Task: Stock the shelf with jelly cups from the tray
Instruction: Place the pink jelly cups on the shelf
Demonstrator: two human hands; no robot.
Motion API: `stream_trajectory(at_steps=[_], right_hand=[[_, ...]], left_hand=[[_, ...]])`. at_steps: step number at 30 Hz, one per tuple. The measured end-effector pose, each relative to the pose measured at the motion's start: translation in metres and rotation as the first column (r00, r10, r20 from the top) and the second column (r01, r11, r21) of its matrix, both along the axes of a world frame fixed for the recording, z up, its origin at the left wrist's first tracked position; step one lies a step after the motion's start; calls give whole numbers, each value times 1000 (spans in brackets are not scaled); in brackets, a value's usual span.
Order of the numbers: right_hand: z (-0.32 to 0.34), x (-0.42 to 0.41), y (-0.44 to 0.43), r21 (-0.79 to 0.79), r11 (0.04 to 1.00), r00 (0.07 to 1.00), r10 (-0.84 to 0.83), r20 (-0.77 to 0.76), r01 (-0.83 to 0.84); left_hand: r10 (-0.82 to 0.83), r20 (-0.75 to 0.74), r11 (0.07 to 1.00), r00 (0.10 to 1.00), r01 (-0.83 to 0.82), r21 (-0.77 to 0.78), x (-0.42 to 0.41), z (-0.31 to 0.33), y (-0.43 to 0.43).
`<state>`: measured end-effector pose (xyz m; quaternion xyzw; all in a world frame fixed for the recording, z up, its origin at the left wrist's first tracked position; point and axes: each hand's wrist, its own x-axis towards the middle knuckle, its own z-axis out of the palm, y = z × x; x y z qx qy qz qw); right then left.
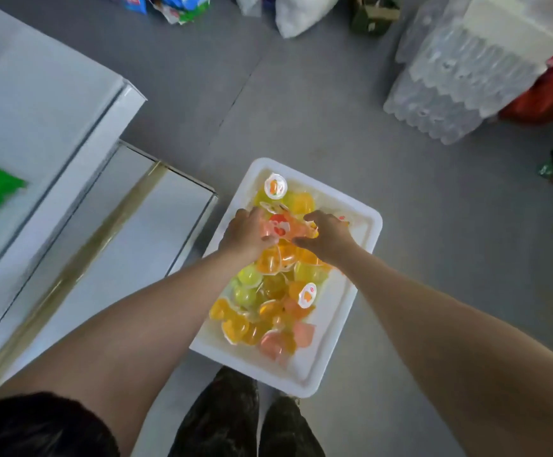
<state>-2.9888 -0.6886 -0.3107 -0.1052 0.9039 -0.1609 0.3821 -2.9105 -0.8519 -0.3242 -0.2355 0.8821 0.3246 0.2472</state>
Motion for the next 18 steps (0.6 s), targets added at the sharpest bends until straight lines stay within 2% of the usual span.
stream_trajectory(at_steps=[6, 13, 16, 18], right_hand=[[-32, -2, -6, 17, 996, 995, 83, -47, -82], [-49, -1, -10, 106, 980, 983, 177, -46, -171], [-54, 5, -4, 80, 990, 989, 125, -82, -118], [-53, 8, 2, 17, 1000, 996, 28, -84, -27]], left_hand=[[-32, -44, 999, 999, 30, -31, 0, -35, 4], [117, -55, 993, 992, -118, -19, 8, -42, 5], [161, -72, 987, 984, -163, -18, 14, -42, 3], [182, -69, 983, 981, -183, -12, 19, -41, 2]])
